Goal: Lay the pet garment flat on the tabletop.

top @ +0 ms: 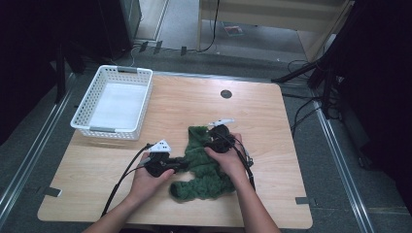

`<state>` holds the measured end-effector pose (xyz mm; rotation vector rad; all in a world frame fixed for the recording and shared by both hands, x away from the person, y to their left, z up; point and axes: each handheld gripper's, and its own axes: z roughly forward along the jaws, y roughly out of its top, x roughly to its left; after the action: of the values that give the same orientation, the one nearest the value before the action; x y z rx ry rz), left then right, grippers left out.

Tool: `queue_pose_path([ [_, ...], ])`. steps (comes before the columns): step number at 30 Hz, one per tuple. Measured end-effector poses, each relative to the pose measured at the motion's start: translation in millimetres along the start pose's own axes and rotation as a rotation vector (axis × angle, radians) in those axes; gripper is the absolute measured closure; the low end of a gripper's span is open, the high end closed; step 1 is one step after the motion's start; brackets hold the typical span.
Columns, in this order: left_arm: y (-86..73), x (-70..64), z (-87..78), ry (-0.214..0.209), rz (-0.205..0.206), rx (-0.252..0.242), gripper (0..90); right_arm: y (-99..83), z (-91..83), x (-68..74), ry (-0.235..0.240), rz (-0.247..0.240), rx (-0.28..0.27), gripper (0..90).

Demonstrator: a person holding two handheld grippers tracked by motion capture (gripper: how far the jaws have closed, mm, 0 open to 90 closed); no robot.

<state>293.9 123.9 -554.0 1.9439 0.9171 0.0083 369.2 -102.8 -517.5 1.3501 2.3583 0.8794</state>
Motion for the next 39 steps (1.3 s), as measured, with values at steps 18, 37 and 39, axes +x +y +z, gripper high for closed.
queue_pose_path([
  [18,32.1,30.2,-20.0,0.162,-0.199,-0.208,47.9,-3.9,-46.5,-56.6,0.083,0.190,-0.255,53.1],
  [37,71.3,29.7,51.3,0.303,-0.101,-0.010,33.3,-3.8,-11.3,-53.3,-0.031,0.083,-0.114,86.9],
  [39,77.2,27.0,56.1,0.283,-0.078,-0.009,33.6,-7.2,-9.0,-56.5,-0.027,0.093,-0.110,84.5],
])
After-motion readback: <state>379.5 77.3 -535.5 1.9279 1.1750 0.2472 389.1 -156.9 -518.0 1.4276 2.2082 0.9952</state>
